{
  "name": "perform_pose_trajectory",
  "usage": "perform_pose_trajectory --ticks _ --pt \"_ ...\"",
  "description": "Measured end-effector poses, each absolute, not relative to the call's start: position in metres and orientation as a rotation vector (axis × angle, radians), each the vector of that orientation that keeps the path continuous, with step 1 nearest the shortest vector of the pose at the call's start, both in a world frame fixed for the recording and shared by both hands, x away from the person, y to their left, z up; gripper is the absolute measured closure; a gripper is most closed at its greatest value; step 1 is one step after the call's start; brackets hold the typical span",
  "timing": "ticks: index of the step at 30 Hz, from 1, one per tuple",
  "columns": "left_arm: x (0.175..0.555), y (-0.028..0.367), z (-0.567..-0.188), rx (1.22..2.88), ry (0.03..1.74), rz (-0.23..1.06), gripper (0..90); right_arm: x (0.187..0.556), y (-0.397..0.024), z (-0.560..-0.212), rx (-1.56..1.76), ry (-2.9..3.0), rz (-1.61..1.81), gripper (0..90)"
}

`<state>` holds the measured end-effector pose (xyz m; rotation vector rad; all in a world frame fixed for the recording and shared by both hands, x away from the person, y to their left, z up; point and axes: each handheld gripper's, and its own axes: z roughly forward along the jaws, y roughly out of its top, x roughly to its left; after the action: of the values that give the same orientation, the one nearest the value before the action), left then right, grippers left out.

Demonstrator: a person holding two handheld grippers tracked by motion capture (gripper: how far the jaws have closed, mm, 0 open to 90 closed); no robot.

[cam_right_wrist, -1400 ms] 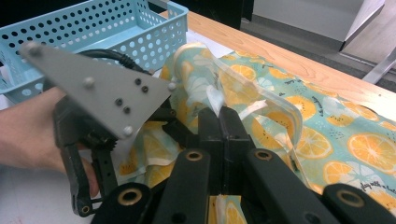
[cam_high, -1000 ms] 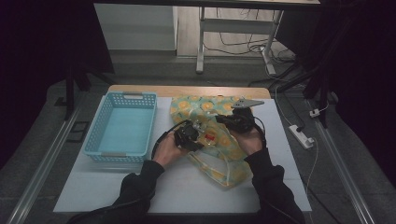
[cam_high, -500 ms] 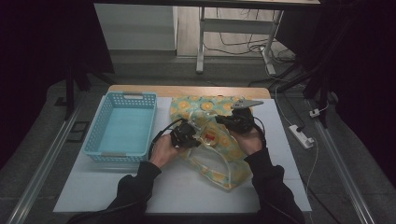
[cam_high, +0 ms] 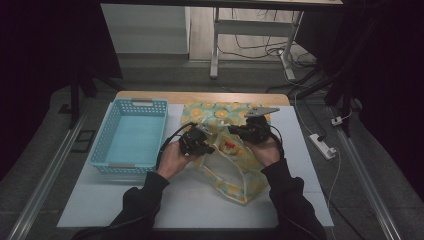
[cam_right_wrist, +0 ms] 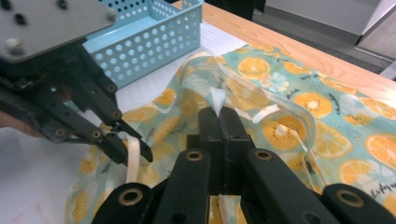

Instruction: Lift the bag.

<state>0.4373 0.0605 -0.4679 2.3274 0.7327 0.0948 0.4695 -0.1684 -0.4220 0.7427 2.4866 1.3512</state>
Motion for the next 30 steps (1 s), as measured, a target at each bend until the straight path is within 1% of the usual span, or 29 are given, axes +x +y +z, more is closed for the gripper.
perform_pose_trajectory --ticks 9,18,24,30 --pt "0.434 0.067 -0.452 2.294 0.76 0.075 88.9 0.459 -0.159 -0.408 0.676 2.522 1.359 90.0" --pt "0.436 0.076 -0.442 2.248 0.782 0.017 88.9 0.459 -0.156 -0.403 0.641 2.55 1.329 90.0" --pt "0.437 0.083 -0.428 2.21 0.779 -0.007 88.9 0.458 -0.153 -0.392 0.612 2.545 1.3 90.0" --pt "0.44 0.089 -0.408 2.187 0.769 -0.001 88.9 0.459 -0.148 -0.379 0.597 2.541 1.297 90.0"
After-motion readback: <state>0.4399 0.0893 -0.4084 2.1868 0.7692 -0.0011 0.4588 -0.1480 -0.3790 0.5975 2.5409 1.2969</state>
